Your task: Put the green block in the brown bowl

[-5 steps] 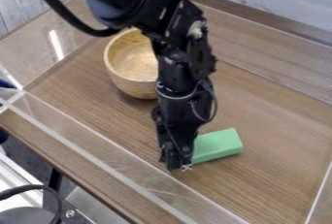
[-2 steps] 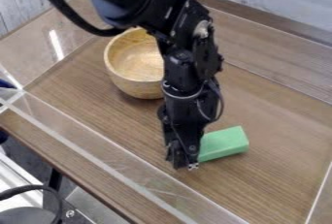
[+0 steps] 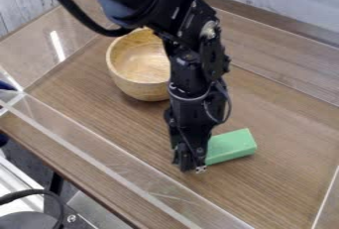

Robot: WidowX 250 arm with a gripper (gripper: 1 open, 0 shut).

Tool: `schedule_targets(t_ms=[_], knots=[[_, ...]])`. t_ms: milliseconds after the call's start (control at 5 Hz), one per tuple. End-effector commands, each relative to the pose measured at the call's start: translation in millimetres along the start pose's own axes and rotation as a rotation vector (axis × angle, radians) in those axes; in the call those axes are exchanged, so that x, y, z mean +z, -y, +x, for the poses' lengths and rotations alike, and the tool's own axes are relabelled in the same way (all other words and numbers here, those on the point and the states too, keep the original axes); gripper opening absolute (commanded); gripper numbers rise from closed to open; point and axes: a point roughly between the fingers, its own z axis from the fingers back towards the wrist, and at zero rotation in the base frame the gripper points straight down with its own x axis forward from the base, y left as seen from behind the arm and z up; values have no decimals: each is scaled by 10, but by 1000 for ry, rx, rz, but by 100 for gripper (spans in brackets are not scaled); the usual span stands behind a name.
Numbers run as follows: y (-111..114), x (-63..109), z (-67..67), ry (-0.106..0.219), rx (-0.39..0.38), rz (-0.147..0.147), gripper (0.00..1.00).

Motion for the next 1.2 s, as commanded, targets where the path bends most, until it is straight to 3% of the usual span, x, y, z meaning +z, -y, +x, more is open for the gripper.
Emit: schedule_targets(t_ms=[0, 600, 1000], knots=[[-72, 96, 132, 48, -2, 26, 0], [-92, 81, 139, 52, 3, 11, 0], [-146, 239, 155, 62, 39, 27, 0]])
